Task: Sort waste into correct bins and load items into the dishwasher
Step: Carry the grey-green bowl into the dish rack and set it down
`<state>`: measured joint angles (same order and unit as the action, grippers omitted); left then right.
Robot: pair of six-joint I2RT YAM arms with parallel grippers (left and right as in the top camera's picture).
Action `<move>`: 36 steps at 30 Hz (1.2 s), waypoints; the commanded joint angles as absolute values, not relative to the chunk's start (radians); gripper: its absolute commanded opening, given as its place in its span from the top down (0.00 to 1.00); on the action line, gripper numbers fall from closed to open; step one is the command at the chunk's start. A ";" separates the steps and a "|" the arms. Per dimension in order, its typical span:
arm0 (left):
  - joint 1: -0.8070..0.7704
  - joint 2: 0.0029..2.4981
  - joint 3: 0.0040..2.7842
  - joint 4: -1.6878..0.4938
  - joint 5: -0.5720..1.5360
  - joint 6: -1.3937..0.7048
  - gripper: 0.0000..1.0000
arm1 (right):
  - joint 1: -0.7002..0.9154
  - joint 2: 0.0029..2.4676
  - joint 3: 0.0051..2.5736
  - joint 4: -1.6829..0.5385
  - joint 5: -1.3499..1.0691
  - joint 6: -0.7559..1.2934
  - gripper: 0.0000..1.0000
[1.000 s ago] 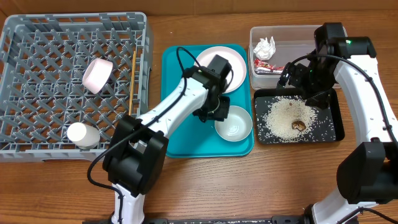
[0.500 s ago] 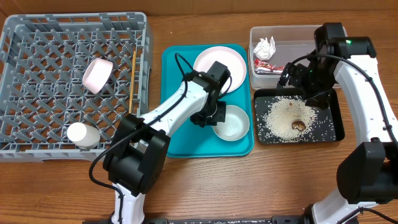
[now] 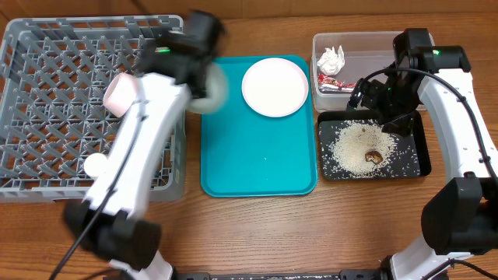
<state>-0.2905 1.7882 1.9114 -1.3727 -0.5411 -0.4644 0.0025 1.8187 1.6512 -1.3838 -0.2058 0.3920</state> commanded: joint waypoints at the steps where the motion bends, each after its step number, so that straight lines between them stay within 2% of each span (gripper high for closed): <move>1: -0.202 1.740 1.927 -1.402 -0.958 -0.449 0.96 | 0.005 1.814 1.656 -1.378 -0.211 0.389 0.00; 5: -0.068 1.740 1.919 -1.398 -1.021 -0.449 0.96 | 0.005 1.814 1.656 -1.372 -0.211 0.389 0.00; 10: 0.109 1.748 1.853 -1.258 -1.028 -0.387 0.96 | 0.005 1.814 1.656 -1.370 -0.211 0.389 0.00; 16: 0.238 1.774 1.796 -1.117 -1.028 -0.293 0.96 | 0.005 1.814 1.656 -1.368 -0.211 0.389 0.00; 22: 0.294 1.833 1.796 -0.900 -1.028 -0.078 0.96 | 0.005 1.814 1.656 -1.367 -0.211 0.389 0.00; 27: 0.309 1.930 1.796 -0.802 -1.043 -0.018 0.96 | 0.005 1.814 1.656 -1.351 -0.215 0.393 0.00; 32: 0.307 2.061 1.796 -0.644 -1.173 0.127 0.96 | 0.005 1.814 1.656 -1.335 -0.223 0.392 0.00; 36: 0.307 2.119 1.796 -0.616 -1.171 0.138 0.96 | 0.005 1.814 1.656 -1.337 -0.223 0.393 0.00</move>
